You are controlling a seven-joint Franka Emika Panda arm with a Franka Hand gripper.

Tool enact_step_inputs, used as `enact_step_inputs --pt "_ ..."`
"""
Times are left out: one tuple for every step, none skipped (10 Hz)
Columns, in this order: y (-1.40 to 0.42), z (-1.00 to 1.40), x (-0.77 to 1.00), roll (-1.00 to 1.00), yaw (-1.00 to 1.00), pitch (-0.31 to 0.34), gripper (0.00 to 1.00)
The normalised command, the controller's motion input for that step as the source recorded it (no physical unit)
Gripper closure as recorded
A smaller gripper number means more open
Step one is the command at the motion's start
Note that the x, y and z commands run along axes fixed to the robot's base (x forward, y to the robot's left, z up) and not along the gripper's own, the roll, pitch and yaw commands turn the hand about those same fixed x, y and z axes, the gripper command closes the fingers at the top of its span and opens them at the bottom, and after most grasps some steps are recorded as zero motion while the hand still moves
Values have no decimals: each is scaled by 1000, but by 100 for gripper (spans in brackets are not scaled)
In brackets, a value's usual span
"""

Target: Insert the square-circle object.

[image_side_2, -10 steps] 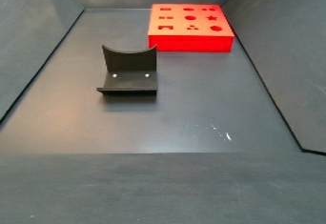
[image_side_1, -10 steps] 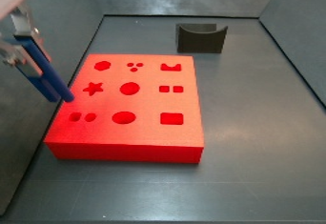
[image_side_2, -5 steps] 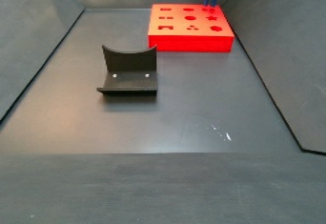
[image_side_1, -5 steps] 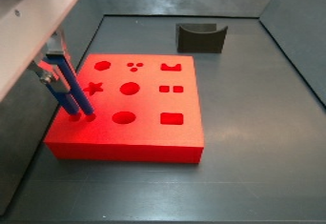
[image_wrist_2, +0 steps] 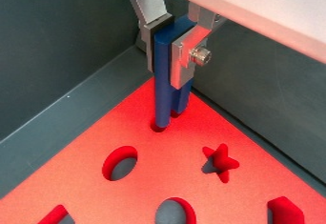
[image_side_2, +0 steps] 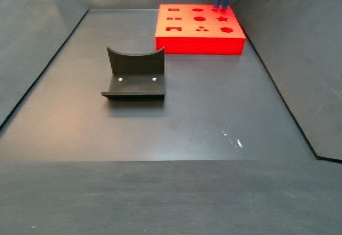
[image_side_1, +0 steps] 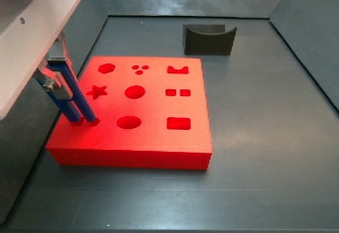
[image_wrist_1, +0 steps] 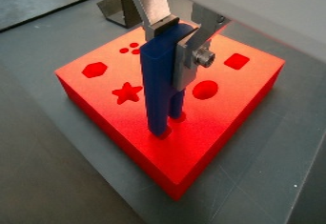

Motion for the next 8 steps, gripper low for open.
enact_step_inputs --pt "-194 -123 169 66 200 0 100" --pt "-97 0 229 16 91 0 100" --pt "0 -29 43 10 0 0 100" --pt "0 -191 3 144 -74 0 100" --pt "0 0 0 6 0 0 100" --pt "0 -89 -29 106 0 0 100" --pt "0 -166 0 156 -11 0 100" --pt "0 -157 0 147 -46 0 100"
